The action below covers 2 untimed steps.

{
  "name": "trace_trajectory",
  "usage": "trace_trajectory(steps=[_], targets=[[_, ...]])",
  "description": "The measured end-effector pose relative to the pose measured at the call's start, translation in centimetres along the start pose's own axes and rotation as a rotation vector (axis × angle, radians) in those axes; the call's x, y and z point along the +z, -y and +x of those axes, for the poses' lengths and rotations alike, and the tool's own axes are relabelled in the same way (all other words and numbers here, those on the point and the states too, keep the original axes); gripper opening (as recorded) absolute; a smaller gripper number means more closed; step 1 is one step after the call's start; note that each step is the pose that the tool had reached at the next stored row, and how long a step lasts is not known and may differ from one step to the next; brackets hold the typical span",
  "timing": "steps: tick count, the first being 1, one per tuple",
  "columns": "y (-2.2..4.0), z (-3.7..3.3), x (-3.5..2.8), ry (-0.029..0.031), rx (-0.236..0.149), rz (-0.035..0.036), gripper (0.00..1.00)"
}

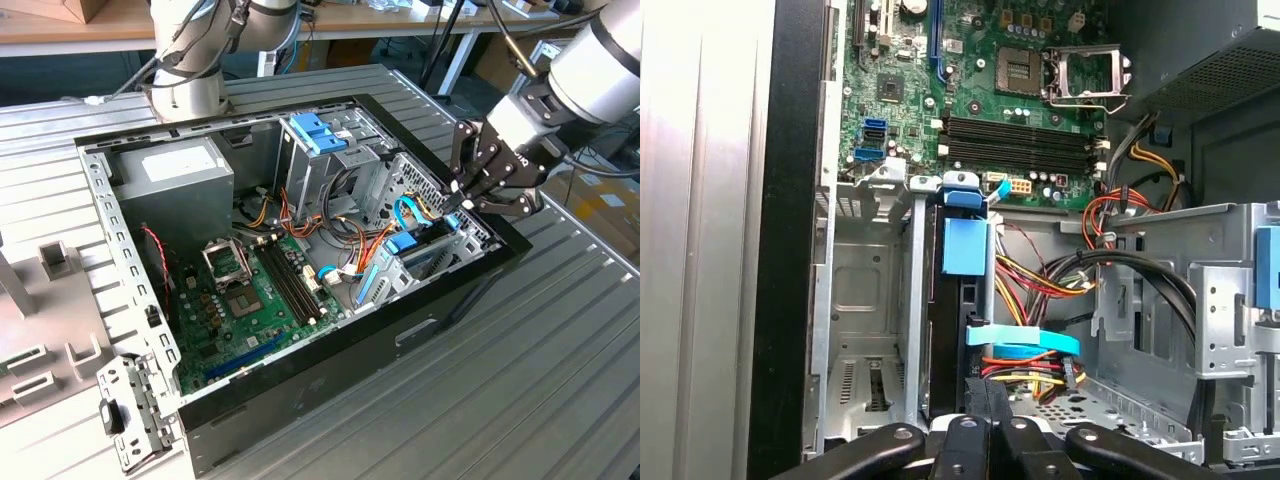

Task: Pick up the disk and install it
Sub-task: 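Insert the second disk wire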

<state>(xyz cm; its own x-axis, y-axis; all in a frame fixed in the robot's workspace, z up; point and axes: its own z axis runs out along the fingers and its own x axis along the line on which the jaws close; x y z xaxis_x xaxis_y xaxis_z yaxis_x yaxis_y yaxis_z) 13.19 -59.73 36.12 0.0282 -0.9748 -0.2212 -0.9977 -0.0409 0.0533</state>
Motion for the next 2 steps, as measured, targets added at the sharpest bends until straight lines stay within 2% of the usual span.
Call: trace_trajectory(steps=[2], targets=[[0.00,0.00,0.00,0.0000,0.000,0.0000,0.11]])
